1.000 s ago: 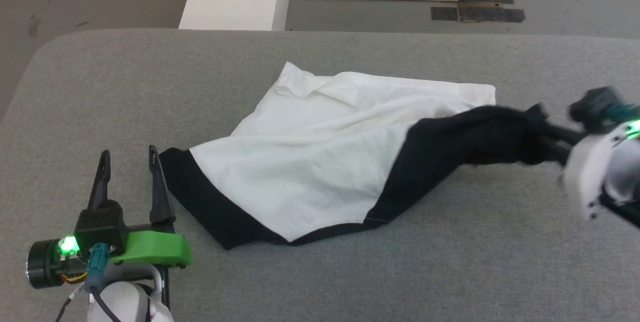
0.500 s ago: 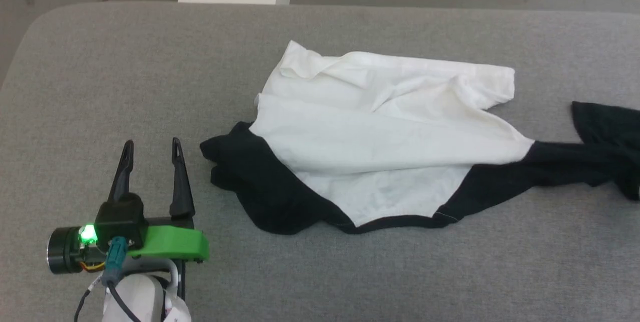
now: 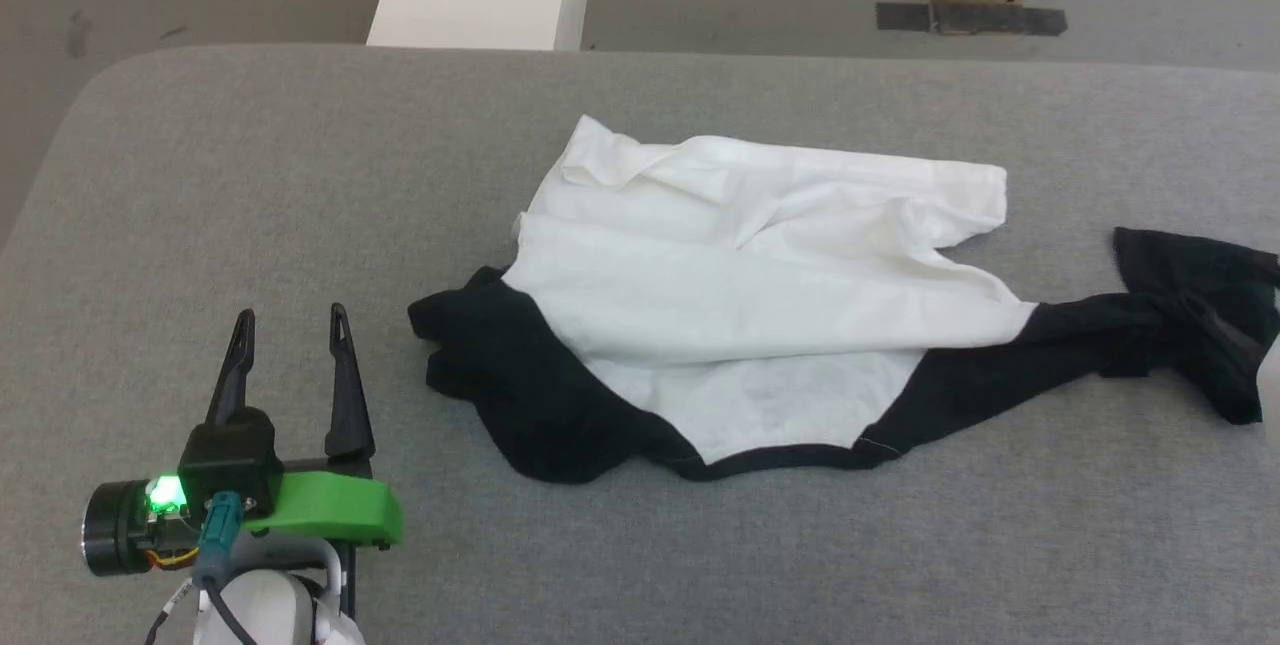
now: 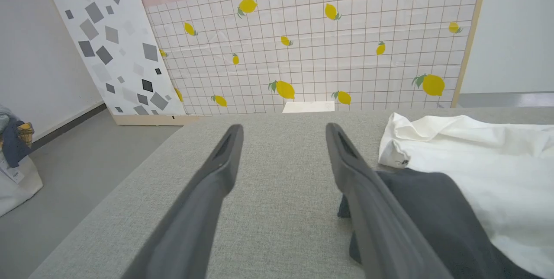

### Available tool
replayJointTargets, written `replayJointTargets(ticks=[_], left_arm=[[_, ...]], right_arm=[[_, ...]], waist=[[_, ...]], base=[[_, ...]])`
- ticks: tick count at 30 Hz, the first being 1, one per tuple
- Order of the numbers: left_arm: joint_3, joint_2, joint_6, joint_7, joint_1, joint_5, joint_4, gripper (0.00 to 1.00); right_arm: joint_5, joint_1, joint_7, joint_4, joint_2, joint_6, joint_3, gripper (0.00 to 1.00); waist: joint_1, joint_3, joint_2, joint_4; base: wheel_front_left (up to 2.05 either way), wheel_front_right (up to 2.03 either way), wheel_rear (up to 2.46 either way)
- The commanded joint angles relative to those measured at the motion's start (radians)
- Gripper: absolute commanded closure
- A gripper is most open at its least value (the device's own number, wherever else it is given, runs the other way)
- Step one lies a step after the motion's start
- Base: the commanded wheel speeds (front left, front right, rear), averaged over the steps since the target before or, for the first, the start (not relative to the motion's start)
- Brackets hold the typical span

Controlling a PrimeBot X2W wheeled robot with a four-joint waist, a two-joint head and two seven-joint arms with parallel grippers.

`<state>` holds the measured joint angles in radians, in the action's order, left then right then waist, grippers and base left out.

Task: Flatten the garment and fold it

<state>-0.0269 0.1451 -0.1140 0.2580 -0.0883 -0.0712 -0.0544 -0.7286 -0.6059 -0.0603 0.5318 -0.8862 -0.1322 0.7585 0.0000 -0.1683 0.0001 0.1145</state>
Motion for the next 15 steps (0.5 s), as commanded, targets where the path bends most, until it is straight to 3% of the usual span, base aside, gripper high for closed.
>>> replayJointTargets(ticks=[1,5,9,15], left_arm=[[0.006,-0.003,0.007,0.004,0.011,0.017,0.007,0.0],[0.01,-0.006,0.016,0.004,0.012,0.022,0.01,0.0],[0.013,-0.011,0.021,0.004,0.008,0.027,0.013,0.0],[0.01,-0.023,0.03,0.004,-0.003,0.032,0.016,0.0]], right_arm=[[-0.025,-0.01,-0.014,-0.072,-0.026,0.002,-0.012,0.0],[-0.083,-0.013,-0.104,-0.297,-0.088,0.002,-0.038,0.0],[-0.102,-0.016,-0.253,-0.461,-0.106,0.002,-0.011,0.0],[-0.078,-0.036,-0.48,-0.537,-0.057,0.002,0.113,0.0]], waist=[[0.0,0.031,-0.0001,-0.03],[0.0,0.037,-0.0001,-0.032],[0.0,0.032,-0.0001,-0.027],[0.0,0.006,-0.0001,-0.009]], base=[[0.0,0.0,0.0],[0.0,0.0,0.0],[0.0,0.0,0.0],[0.0,0.0,0.0]])
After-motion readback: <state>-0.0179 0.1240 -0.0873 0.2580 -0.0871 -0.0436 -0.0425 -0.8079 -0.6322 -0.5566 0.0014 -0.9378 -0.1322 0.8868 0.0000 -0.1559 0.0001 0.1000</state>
